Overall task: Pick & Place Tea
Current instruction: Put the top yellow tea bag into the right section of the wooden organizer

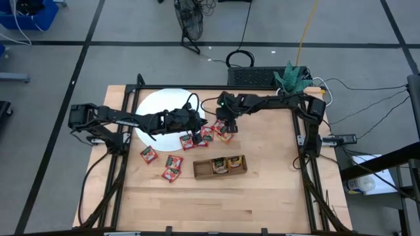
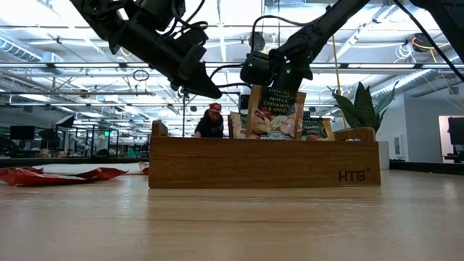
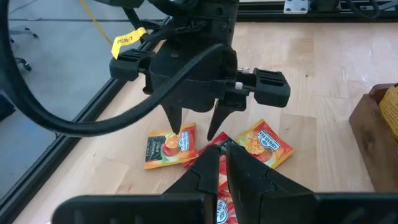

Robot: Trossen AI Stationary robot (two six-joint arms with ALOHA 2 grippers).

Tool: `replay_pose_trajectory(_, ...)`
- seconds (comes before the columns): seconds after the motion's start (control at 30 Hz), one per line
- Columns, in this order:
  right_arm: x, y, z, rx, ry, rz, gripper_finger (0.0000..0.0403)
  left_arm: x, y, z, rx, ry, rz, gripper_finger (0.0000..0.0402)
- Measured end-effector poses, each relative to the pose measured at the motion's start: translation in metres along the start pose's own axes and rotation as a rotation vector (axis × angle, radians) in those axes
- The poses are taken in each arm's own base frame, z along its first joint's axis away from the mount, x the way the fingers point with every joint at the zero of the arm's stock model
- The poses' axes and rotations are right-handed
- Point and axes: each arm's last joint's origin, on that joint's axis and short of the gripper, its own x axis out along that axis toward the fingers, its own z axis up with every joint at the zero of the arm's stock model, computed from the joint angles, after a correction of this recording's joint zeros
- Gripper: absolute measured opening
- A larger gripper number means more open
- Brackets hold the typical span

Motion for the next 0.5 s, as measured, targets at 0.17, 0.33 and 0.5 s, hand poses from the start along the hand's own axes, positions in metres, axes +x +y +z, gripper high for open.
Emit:
replay_pose_trajectory(0.17, 0.006, -0.005, -0.003, 0.016, 0.006, -0.001, 0.0167, 0.000, 0.000, 0.000, -0.003, 0.000, 0.000, 0.0035)
replay_pose_trajectory(0.33, 0.025, -0.006, -0.013, 0.049, 0.065, 0.024, 0.0159, 0.000, 0.000, 0.000, -0.016, 0.000, 0.000, 0.0035)
replay_pose_trajectory(0.5, 0.034, -0.008, -0.017, 0.063, 0.074, 0.031, 0.0150, 0.000, 0.000, 0.000, -0.019, 0.000, 0.001, 0.0035)
